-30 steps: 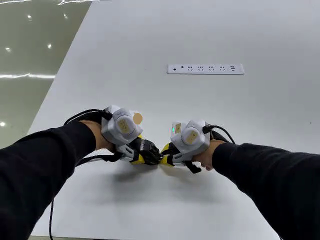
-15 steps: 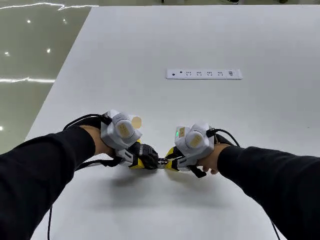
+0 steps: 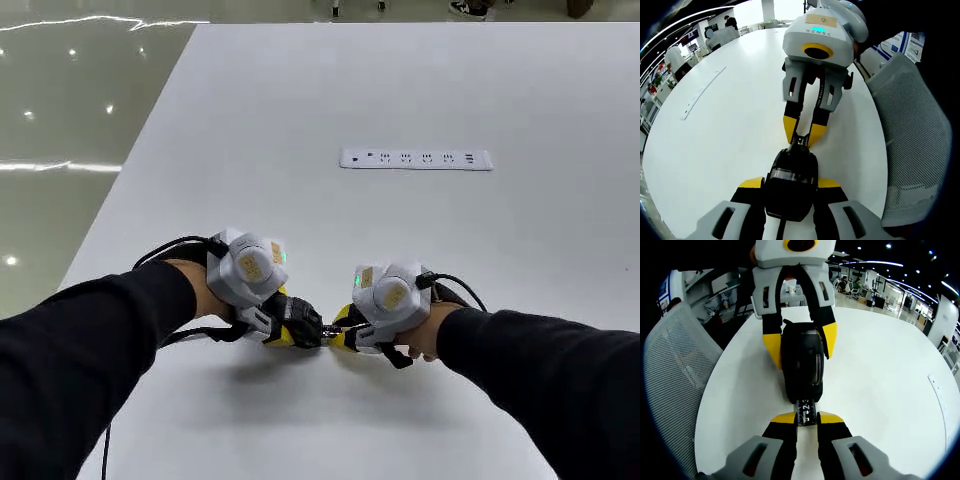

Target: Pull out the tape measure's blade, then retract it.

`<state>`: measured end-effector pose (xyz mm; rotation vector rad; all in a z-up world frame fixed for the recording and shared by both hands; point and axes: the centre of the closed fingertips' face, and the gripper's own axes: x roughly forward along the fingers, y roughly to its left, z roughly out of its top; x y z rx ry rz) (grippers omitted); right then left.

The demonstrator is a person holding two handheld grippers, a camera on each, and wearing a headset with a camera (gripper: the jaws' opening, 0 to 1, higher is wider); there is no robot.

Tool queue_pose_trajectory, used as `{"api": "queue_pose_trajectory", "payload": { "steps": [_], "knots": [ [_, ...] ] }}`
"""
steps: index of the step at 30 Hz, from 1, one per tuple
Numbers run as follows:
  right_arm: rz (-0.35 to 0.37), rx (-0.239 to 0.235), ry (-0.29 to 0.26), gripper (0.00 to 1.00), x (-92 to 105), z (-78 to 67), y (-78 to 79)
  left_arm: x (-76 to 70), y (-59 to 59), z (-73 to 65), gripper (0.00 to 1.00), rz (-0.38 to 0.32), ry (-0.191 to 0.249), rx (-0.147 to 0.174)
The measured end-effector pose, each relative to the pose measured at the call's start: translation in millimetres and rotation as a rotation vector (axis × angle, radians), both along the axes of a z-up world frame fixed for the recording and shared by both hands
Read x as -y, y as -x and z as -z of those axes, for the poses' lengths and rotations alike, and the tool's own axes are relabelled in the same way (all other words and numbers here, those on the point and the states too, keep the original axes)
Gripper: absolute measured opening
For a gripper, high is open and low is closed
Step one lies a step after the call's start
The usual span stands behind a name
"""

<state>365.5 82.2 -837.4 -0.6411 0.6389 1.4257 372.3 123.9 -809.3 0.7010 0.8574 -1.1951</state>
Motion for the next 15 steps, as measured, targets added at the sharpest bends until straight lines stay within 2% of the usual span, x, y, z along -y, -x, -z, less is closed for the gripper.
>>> {"api": "queue_pose_trajectory", "payload": {
  "steps": [3, 8, 13, 15],
  "knots": [
    [-0.002, 0.012, 0.017, 0.09, 2.5, -0.4, -1.5, 0.6, 0.0, -0.1, 0.33, -0.011, 0.007, -0.002],
    [0.010, -0.019, 0.022, 0.09, 12.7, 2.1, -1.3, 2.3, 1.2, -0.1, 0.33, 0.003, 0.003, 0.004],
    [-0.001, -0.009, 0.042, 0.09, 22.8, 2.8, -1.8, 2.4, 1.2, 0.1, 0.33, 0.009, 0.000, 0.007],
    [0.006, -0.018, 0.046, 0.09, 25.5, 2.7, -2.0, 2.1, 1.1, 0.1, 0.33, 0.009, -0.001, 0.006]
  ]
}}
